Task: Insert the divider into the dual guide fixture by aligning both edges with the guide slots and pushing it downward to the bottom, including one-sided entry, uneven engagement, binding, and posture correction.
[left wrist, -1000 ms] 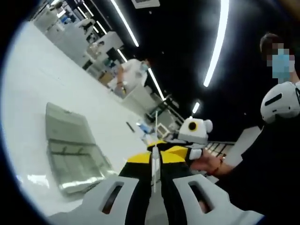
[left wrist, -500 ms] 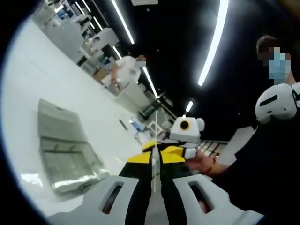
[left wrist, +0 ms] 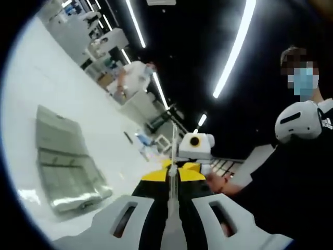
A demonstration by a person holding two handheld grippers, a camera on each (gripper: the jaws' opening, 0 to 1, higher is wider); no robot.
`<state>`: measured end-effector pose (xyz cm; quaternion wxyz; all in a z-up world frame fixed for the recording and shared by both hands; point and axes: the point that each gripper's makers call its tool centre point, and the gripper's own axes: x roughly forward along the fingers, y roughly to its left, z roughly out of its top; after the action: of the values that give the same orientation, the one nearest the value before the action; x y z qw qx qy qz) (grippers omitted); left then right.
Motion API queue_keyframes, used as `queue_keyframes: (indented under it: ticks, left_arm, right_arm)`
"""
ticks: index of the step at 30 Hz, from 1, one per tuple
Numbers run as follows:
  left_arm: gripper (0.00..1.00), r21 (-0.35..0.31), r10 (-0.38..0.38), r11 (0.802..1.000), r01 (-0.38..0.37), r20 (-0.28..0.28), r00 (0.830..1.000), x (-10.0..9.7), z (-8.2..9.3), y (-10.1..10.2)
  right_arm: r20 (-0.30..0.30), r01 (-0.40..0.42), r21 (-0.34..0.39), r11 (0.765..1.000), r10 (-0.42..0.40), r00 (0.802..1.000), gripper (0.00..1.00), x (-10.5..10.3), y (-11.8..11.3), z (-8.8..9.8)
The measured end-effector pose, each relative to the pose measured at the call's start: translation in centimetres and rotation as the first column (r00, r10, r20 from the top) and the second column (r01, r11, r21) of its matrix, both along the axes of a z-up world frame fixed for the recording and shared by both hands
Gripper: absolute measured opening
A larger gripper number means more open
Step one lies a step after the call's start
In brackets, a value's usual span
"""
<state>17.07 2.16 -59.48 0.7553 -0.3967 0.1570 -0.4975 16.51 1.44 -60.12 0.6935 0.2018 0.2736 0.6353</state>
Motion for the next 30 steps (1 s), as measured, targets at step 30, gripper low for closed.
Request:
queue_keyframes:
  ticks: [30]
  left_arm:
    - [0.02,-0.078,-0.051,0.996,0.053,0.036,0.998,-1.3,1.4,-0.2]
  right_arm:
    - [-0.055,-0.053,0.096,0.994,0.058,0.997,0.02,-1.0,0.2,1.7]
